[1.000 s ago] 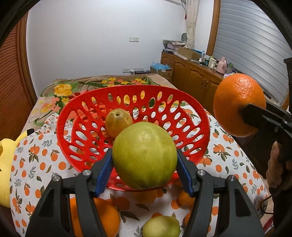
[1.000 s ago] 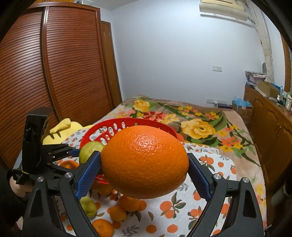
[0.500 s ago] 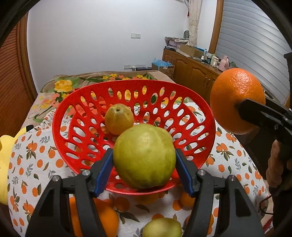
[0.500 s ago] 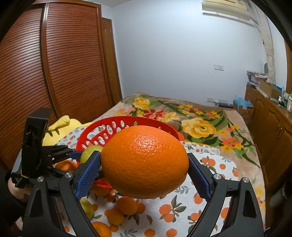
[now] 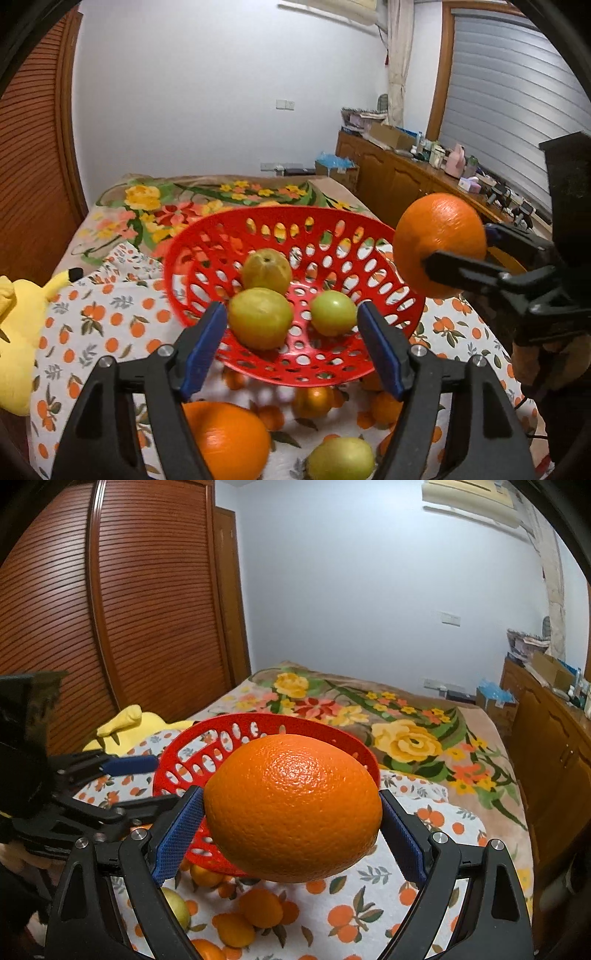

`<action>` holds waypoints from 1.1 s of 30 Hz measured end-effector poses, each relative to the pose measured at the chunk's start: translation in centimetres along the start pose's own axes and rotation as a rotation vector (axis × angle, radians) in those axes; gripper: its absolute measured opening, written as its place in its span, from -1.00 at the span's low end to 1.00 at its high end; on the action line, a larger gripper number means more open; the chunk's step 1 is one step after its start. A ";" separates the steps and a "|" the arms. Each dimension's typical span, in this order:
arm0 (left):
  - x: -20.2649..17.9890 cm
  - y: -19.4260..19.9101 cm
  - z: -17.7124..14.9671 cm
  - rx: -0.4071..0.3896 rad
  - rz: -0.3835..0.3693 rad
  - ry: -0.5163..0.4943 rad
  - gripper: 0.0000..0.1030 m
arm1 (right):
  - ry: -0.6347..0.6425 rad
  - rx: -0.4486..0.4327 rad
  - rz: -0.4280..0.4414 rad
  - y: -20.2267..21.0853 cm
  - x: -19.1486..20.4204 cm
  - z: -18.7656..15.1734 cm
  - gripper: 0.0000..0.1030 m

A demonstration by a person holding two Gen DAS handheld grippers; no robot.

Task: Organize fruits
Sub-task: 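Lift the orange toward the basket with the right tool while the left tool drops the pomelo into the basket, then lower the large orange into the red basket and open the right tool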

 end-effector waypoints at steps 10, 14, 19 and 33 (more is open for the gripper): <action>3.4 1.3 -0.1 -0.027 0.053 0.017 0.42 | 0.034 0.061 0.009 -3.5 1.3 -0.2 0.81; 4.5 1.4 -0.5 -0.031 0.075 0.023 0.42 | 0.037 0.084 0.014 -4.7 1.5 -0.2 0.82; 6.0 1.8 -0.4 -0.070 0.088 0.057 0.42 | 0.060 0.120 0.013 -6.3 2.0 -0.4 0.82; 7.7 2.3 -1.1 -0.049 0.116 0.044 0.43 | 0.076 0.193 0.011 -8.8 2.6 -1.4 0.82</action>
Point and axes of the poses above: each gripper's, at about its wrist camera, not at the fingertips, and y roughly against the way its jaws point, x to its left, z to its top, the point moved 8 cm from there along -y, roughly the way its jaws point, and after that the axes turned 5 degrees about z, right-handed, at the moved point
